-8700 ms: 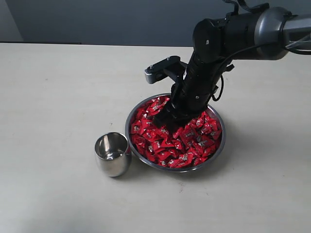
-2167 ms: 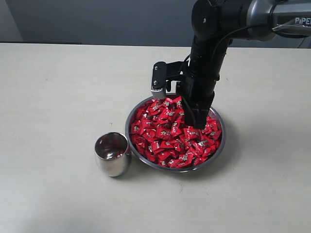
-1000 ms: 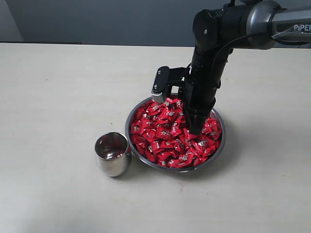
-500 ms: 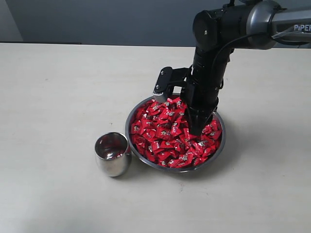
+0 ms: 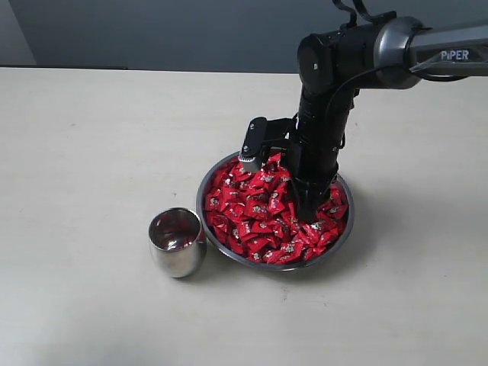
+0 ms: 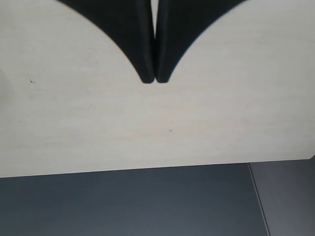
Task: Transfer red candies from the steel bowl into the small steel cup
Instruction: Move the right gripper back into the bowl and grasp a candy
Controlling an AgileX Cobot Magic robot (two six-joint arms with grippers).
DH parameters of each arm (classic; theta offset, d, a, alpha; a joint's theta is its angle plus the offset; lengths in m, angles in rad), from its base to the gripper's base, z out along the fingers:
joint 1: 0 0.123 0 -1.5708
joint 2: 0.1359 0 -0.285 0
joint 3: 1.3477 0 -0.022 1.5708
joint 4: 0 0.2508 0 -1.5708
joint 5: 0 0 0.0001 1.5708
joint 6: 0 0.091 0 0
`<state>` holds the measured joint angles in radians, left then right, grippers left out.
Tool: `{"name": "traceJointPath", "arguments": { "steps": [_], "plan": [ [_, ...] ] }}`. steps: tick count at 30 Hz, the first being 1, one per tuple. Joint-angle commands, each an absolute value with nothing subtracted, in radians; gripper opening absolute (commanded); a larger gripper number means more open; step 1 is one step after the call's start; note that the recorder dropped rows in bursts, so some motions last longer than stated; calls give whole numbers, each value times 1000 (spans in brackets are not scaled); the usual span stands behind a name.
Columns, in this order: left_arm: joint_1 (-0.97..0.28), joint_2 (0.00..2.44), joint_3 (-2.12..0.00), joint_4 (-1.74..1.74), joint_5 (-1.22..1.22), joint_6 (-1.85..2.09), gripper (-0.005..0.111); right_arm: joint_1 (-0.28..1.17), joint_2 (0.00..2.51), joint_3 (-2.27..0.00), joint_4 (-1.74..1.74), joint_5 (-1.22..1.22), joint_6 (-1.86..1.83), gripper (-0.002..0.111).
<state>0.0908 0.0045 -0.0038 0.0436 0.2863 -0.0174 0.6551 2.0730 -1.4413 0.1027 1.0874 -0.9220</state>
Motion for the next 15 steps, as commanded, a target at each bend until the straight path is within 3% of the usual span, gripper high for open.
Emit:
{"name": "traceJointPath", "arguments": {
  "steps": [1,15],
  "plan": [
    [84,0,0,45,284,-20,0,651,2074,-1440,86,1067,-931,36],
    [84,0,0,45,284,-20,0,651,2103,-1440,55,1083,-928,36]
  ]
}}
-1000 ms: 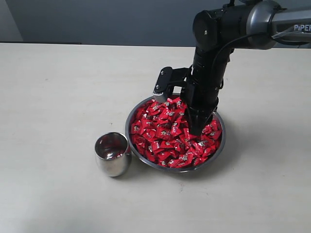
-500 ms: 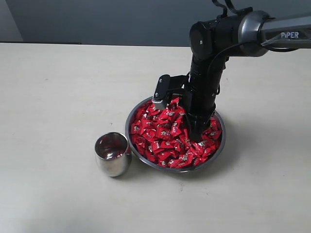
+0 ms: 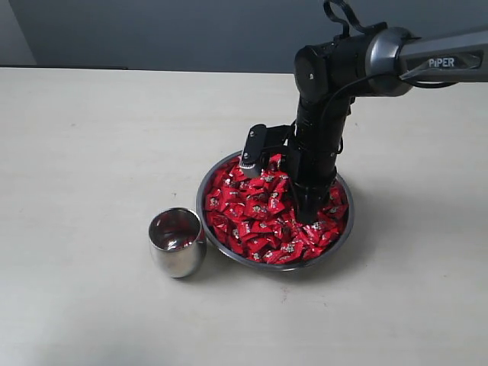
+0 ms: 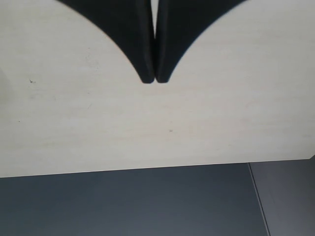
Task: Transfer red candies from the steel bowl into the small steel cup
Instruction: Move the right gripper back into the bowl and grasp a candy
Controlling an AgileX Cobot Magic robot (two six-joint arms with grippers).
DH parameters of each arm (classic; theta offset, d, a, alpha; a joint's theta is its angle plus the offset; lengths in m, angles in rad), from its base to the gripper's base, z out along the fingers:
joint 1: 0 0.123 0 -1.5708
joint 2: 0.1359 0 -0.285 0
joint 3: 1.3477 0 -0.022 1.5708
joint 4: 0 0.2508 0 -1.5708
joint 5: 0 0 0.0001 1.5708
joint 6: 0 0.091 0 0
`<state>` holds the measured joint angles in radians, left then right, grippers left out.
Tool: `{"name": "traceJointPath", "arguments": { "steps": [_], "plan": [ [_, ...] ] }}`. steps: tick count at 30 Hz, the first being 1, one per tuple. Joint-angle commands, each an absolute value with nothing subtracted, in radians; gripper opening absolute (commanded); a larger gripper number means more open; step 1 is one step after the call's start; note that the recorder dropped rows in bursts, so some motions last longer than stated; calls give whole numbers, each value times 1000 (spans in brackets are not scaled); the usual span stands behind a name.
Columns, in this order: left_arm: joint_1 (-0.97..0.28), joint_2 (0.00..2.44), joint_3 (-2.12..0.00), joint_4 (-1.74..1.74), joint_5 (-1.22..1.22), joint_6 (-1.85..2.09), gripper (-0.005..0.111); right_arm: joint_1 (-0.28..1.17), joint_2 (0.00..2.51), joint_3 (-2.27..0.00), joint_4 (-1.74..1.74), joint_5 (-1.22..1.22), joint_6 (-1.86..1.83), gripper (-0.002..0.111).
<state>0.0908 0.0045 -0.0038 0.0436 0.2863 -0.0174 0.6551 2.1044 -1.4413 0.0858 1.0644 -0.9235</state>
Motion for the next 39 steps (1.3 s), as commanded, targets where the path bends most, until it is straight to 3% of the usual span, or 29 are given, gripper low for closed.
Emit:
{"name": "traceJointPath", "arguments": {
  "steps": [1,6,25,28,30,34,39],
  "plan": [
    [84,0,0,45,284,-20,0,651,2103,-1440,45,1088,-928,36],
    [84,0,0,45,284,-20,0,654,2103,-1440,18,1093,-928,44],
    [84,0,0,45,284,-20,0,654,2144,-1440,34,1092,-918,45],
    [84,0,0,45,284,-20,0,654,2144,-1440,25,1092,-901,37],
    [84,0,0,45,284,-20,0,654,2144,-1440,25,1103,-894,21],
    [84,0,0,45,284,-20,0,654,2140,-1440,25,1110,-894,5],
    [84,0,0,45,284,-20,0,654,2113,-1440,23,1110,-894,1]
  ]
}}
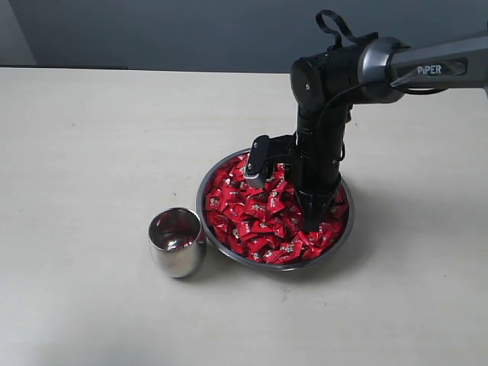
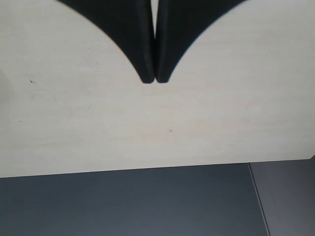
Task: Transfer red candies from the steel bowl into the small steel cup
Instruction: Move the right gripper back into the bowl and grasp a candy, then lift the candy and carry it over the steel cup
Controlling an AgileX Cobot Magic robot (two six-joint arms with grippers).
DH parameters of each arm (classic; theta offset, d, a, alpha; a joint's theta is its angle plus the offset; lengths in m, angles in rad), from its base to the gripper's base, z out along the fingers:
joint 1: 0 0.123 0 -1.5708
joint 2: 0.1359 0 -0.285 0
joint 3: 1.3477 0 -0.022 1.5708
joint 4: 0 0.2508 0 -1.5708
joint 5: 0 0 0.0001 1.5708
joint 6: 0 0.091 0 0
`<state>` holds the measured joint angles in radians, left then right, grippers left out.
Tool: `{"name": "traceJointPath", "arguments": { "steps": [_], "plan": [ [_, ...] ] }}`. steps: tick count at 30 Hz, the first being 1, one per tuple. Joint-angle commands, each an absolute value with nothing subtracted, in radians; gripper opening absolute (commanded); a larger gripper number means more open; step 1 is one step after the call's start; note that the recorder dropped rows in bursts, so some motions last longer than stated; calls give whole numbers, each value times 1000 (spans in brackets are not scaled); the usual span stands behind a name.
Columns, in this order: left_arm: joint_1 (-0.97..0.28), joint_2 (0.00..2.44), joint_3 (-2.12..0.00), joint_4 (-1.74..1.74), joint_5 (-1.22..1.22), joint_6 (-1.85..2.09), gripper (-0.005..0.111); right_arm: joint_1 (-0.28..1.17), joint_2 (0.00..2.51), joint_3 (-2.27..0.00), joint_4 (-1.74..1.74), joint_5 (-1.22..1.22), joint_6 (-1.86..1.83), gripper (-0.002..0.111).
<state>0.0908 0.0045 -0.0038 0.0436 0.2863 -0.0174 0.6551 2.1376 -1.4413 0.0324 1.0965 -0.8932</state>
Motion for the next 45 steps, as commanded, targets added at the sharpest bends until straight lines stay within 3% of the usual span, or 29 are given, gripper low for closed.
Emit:
{"name": "traceJointPath", "arguments": {
  "steps": [1,17,25,45],
  "plan": [
    [84,0,0,45,284,-20,0,654,2102,-1442,23,1110,-894,1],
    [84,0,0,45,284,-20,0,654,1999,-1442,13,1059,-763,1],
    [84,0,0,45,284,-20,0,654,1948,-1447,207,932,-760,-1],
    [84,0,0,45,284,-20,0,809,2037,-1759,365,1118,-896,-1]
  ]
}}
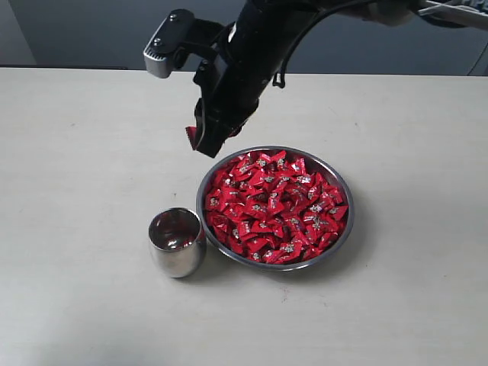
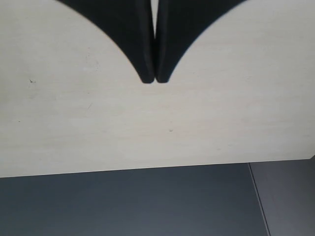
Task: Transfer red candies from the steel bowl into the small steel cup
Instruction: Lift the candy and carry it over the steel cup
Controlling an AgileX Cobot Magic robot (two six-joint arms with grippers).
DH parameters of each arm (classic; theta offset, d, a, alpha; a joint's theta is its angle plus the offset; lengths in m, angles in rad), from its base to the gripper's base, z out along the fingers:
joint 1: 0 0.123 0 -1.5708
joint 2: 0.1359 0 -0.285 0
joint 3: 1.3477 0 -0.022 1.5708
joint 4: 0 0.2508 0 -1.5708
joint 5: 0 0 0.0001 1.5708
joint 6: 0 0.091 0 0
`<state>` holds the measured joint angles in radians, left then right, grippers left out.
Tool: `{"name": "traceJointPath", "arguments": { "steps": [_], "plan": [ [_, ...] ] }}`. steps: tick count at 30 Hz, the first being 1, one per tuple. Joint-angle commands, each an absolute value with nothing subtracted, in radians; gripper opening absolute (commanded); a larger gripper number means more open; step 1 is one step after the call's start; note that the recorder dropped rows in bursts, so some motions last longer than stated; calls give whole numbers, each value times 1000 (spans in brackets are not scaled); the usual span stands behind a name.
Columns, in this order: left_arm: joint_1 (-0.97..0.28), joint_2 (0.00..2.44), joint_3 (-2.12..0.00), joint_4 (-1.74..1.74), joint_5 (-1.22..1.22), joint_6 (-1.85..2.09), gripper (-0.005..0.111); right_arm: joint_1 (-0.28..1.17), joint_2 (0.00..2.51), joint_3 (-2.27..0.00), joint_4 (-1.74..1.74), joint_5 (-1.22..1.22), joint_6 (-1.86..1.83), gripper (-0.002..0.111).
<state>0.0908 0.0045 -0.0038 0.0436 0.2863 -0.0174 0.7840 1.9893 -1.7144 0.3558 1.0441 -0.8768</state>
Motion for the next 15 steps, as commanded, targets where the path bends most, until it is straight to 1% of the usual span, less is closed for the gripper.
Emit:
{"name": "traceJointPath", "arguments": {
  "steps": [1,5,15],
  "plan": [
    [84,0,0,45,284,-20,0,818,2051,-1772,369,1145,-910,-1],
    [84,0,0,45,284,-20,0,862,2090,-1809,379,1221,-951,-1],
    [84,0,0,45,284,-20,0,941,2104,-1809,360,1217,-951,-1]
  ]
}}
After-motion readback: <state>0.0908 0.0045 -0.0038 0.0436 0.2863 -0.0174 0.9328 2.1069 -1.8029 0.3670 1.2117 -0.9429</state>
